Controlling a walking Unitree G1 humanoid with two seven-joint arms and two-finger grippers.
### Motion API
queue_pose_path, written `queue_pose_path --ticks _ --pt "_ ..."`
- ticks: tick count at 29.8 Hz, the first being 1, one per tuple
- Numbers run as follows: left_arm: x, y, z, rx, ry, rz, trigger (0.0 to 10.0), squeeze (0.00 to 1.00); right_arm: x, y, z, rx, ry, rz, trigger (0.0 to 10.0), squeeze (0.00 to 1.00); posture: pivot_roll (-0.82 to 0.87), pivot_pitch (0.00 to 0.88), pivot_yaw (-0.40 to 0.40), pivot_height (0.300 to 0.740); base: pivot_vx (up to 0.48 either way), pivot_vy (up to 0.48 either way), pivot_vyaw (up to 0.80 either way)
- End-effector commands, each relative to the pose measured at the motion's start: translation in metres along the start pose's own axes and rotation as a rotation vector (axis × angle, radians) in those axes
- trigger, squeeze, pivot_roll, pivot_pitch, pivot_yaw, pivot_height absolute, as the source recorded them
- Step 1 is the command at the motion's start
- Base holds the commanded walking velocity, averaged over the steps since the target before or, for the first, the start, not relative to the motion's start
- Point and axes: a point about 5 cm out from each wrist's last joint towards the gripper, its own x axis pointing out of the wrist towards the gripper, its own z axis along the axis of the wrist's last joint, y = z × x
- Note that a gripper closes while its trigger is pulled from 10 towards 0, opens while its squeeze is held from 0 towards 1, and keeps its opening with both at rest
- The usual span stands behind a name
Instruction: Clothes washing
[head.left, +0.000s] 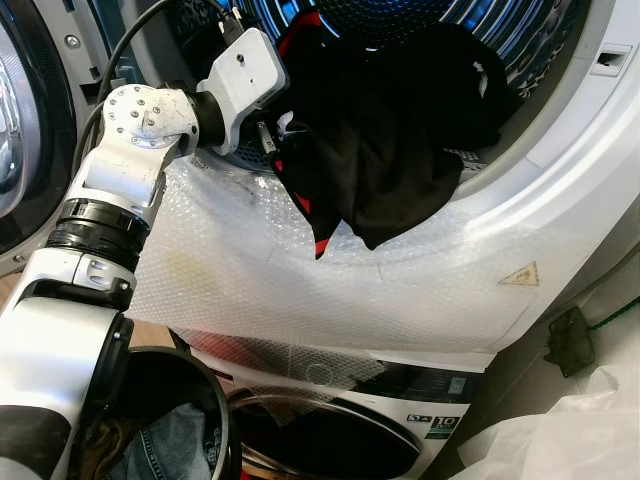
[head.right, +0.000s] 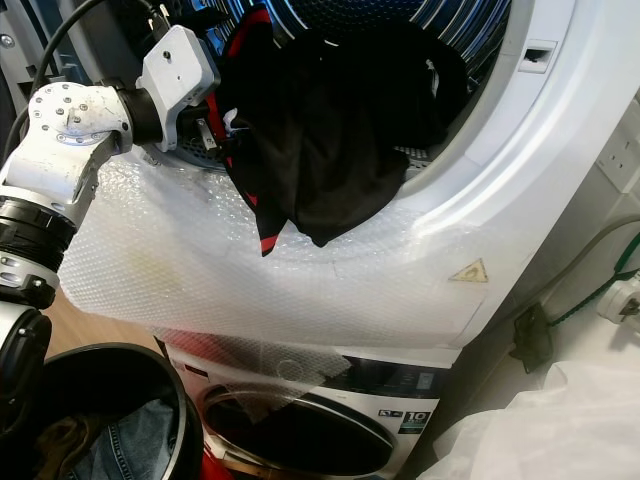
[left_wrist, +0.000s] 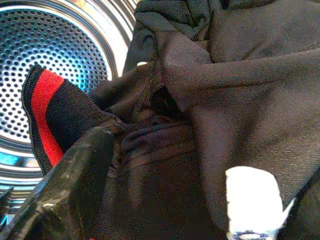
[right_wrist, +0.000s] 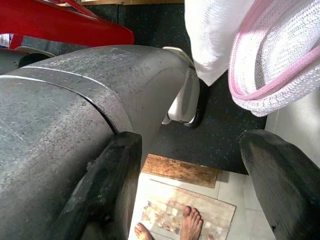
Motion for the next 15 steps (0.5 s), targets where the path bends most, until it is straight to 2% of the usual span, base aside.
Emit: queue_pose_path --ticks 1,7,8,15 --pt "-0.0044 0.0015 0.0049 0.015 -0.003 -0.04 10.0 0.0 0.0499 0.1775 0.0712 -0.213 -0.15 0.642 10.0 0.0 -0.03 0.0 0.145 0.74 0.0 0.0 0.0" --pt "-0.0044 0.0015 0.0049 0.015 -0.003 -0.04 10.0 0.0 0.0499 0.1775 0.0712 -0.213 -0.15 0.642 10.0 0.0 -0.03 0.0 0.145 0.74 0.0 0.0 0.0" --pt "-0.0013 0.0043 0.0033 0.009 -0.006 0.013 10.0 0.0 0.0497 0.177 0.0712 -0.213 -0.154 0.642 10.0 0.0 -0.03 0.0 0.0 0.74 0.0 0.0 0.0" --pt "-0.0013 0.0043 0.0033 0.009 -0.006 0.013 10.0 0.0 0.0497 0.177 0.0712 -0.213 -0.154 0.642 10.0 0.0 -0.03 0.0 0.0 0.74 0.0 0.0 0.0"
